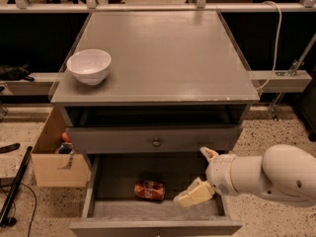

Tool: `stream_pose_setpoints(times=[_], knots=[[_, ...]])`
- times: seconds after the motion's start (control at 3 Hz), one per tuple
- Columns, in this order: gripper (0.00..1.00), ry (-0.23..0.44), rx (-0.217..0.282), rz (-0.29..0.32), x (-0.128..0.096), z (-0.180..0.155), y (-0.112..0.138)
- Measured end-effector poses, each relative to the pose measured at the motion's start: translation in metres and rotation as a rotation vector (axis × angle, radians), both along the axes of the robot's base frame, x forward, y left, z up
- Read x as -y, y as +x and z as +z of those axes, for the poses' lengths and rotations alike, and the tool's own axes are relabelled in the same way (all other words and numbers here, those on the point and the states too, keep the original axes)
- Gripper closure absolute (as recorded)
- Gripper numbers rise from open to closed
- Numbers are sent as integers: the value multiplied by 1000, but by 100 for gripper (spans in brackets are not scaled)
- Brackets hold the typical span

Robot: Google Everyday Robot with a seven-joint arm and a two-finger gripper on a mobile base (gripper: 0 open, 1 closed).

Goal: Pick coke can from middle drawer and place on counter

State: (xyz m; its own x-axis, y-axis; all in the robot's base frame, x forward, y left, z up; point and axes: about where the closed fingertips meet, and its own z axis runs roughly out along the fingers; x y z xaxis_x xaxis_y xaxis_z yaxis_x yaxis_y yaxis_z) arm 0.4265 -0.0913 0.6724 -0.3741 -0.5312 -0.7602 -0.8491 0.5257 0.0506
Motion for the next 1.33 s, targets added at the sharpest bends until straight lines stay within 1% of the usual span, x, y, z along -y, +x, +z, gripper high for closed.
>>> stream_pose_setpoints(times=[0.33,0.67,1.0,1.33], knots=[[0,0,0,0,0,0,0],[0,-32,-4,9,-4,-47,41],[0,-32,-4,9,-4,-47,41],[0,-6,23,-8,-8,-44,49]])
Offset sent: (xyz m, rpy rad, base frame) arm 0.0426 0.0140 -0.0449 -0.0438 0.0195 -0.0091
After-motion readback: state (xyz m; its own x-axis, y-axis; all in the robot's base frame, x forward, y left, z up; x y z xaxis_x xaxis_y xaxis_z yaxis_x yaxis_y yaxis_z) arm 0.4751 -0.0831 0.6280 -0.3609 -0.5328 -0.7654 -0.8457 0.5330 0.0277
